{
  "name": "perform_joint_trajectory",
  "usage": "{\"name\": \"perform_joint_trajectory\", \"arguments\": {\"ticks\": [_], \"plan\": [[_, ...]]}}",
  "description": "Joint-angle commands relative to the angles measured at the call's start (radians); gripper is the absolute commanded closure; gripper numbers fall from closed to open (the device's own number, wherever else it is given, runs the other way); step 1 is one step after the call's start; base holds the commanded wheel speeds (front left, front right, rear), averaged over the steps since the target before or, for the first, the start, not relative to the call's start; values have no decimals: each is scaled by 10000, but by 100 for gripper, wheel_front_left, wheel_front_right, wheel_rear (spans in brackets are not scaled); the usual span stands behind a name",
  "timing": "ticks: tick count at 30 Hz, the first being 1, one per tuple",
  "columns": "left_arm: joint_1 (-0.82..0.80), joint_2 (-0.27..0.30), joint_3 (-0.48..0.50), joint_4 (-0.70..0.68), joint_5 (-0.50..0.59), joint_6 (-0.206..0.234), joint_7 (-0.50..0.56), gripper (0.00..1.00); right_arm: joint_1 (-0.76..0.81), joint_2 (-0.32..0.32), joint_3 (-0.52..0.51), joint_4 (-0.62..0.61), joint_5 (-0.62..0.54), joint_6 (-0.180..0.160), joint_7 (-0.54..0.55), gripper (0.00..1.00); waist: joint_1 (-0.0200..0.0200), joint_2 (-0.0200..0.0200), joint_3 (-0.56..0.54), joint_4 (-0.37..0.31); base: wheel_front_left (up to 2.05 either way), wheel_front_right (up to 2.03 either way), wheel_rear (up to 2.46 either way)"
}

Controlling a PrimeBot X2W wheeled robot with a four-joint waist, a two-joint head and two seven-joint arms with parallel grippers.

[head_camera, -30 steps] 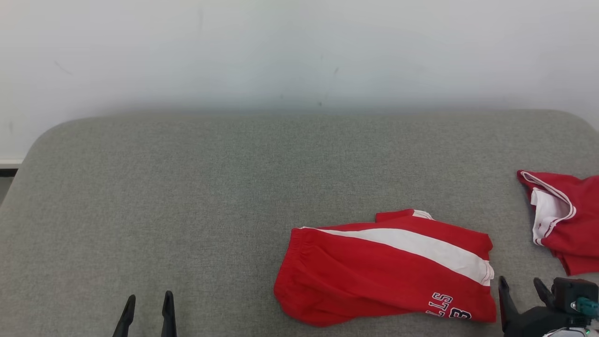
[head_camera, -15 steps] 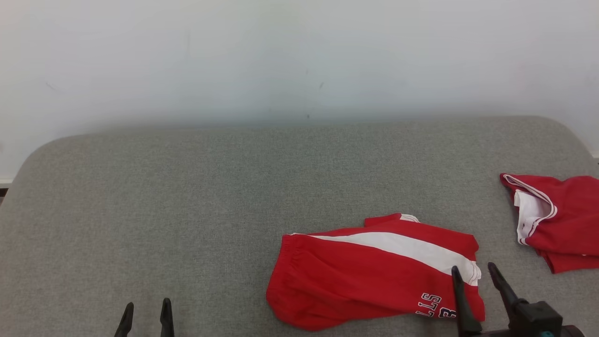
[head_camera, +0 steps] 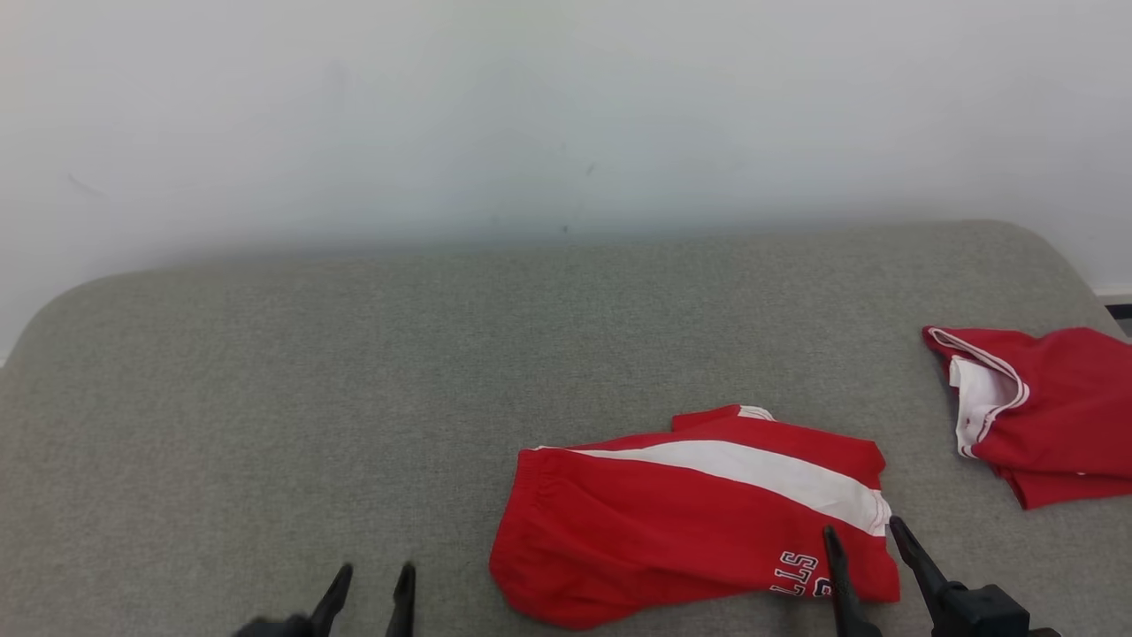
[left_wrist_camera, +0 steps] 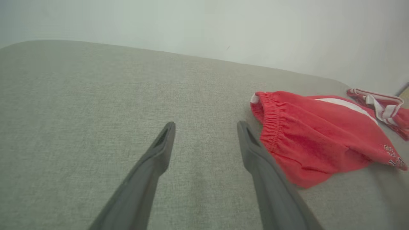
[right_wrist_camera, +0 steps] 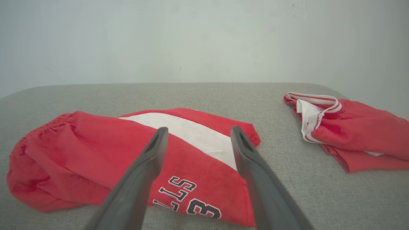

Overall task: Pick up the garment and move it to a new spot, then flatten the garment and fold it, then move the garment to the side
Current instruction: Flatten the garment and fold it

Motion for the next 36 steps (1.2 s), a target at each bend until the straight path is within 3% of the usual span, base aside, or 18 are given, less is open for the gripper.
{"name": "perform_joint_trajectory", "arguments": {"ticks": [1,5,15,27,28,29,30,36], "plan": [[-453,117,-237,162,-243,12,284,0,-93,-28,36,-3,85,-28,-16,0,0,0,28,-111,0,0,0],[-1558,397,-946,693,-820,15,1147,0,-108,-54,139,55,124,-28,-13,0,0,0,91,-386,0,0,0],[-3283,195,-1611,1809,-2667,15,3340,0,-284,-29,223,63,54,-28,38,0,0,0,400,-1364,0,0,0],[-3638,450,-1791,2233,-3059,59,4259,0,-354,-5,109,86,115,-29,-68,0,0,0,649,-1738,0,0,0],[-3603,459,-1855,2213,-3058,50,4319,25,-361,2,95,97,112,-29,-76,0,0,0,646,-1725,0,0,0],[-3576,483,-1922,2168,-3053,39,4362,70,-365,9,83,104,118,-29,-80,0,0,0,642,-1707,0,0,0],[-3528,475,-1995,2106,-3123,29,4419,100,-369,16,71,110,127,-29,-91,0,0,0,637,-1681,0,0,0],[-3203,696,-2216,1567,-3291,-9,4170,100,-371,39,52,133,111,-29,-127,0,0,0,593,-1514,0,0,0]]}}
